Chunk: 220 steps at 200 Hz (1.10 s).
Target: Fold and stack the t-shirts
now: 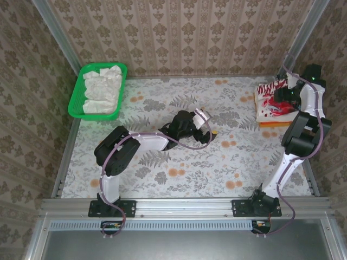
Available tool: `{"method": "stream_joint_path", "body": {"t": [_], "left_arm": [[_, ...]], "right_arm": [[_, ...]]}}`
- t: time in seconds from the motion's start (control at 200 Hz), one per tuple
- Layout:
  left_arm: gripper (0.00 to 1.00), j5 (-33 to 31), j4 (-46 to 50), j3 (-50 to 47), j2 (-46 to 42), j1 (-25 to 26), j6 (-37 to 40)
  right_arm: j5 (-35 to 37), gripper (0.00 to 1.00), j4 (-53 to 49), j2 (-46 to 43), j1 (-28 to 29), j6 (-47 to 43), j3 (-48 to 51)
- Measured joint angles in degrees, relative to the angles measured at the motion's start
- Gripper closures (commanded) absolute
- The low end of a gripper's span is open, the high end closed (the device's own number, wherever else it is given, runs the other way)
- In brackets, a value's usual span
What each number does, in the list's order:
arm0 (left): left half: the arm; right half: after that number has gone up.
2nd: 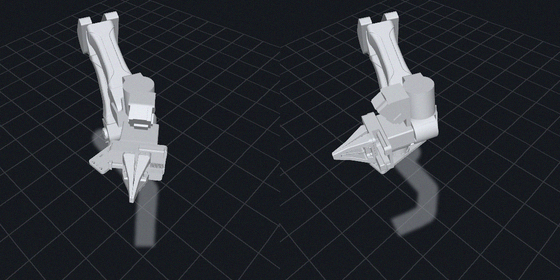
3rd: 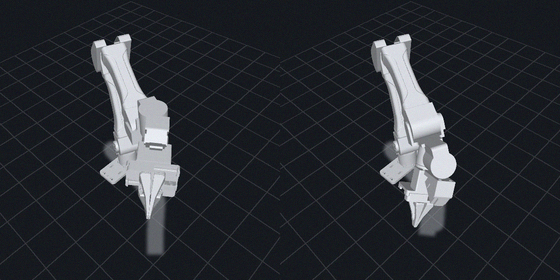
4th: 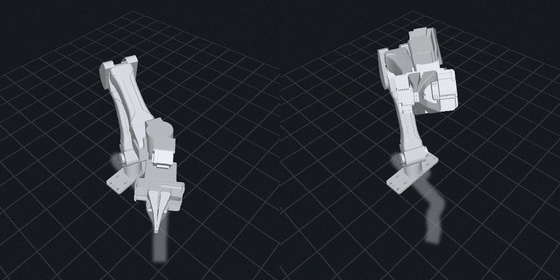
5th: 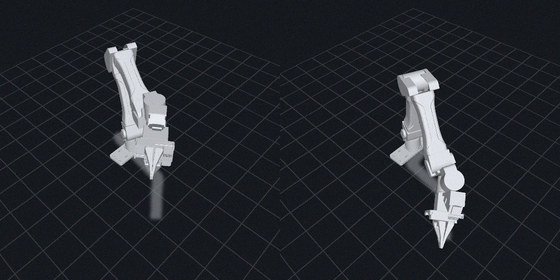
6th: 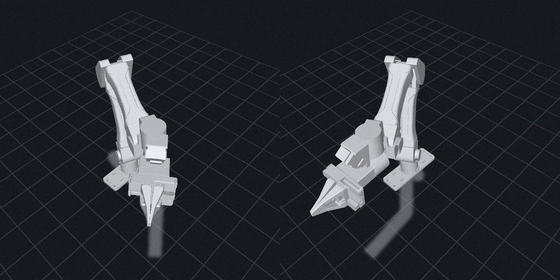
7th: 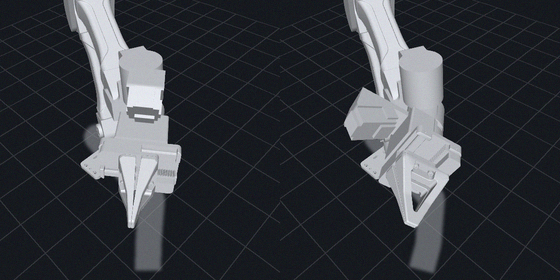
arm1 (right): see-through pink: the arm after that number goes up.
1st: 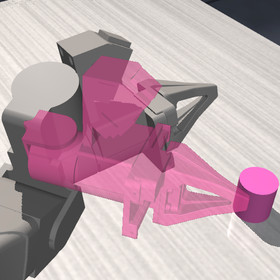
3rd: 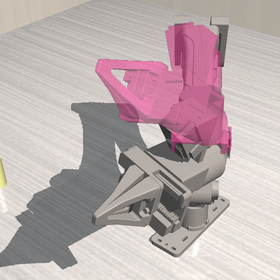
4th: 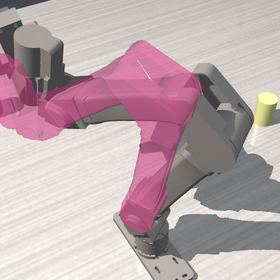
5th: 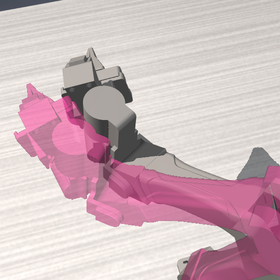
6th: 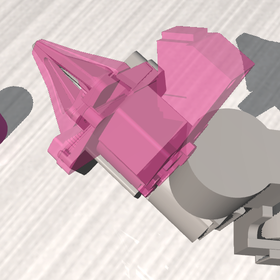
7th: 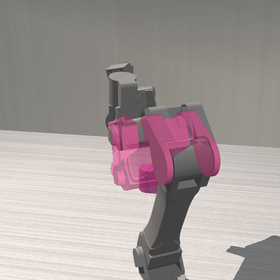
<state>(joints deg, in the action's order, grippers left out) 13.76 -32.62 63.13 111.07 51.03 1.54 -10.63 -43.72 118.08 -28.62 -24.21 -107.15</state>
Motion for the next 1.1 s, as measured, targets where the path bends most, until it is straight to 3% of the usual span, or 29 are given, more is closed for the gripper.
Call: {"method": "stream_joint_path", "body": {"t": [0.17, 0.325, 0.46, 0.89, 1.1], "left_arm": [[0.0, 0.1, 0.0, 0.0, 0.0, 0.0, 0.0], [0.0, 0.7, -0.1, 0.0, 0.0, 0.0, 0.0], [0.0, 1.2, -0.1, 0.0, 0.0, 0.0, 0.0], [0.0, 1.7, -0.5, 0.0, 0.0, 0.0, -0.7], [0.0, 1.7, -0.5, 0.0, 0.0, 0.0, -0.9]], "right_arm": [[3.3, 0.03, 5.2, -7.6, 0.6, 3.7, 7.4], [6.1, 0.02, 9.5, -15.5, 3.7, 6.2, 11.2], [5.7, 0.0, 13.2, -17.4, 6.1, 7.7, 11.5], [4.0, 0.0, 14.0, 0.2, 3.7, 9.4, 10.4], [0.8, 0.0, 13.3, 1.6, 3.0, 9.0, 9.2]]}}
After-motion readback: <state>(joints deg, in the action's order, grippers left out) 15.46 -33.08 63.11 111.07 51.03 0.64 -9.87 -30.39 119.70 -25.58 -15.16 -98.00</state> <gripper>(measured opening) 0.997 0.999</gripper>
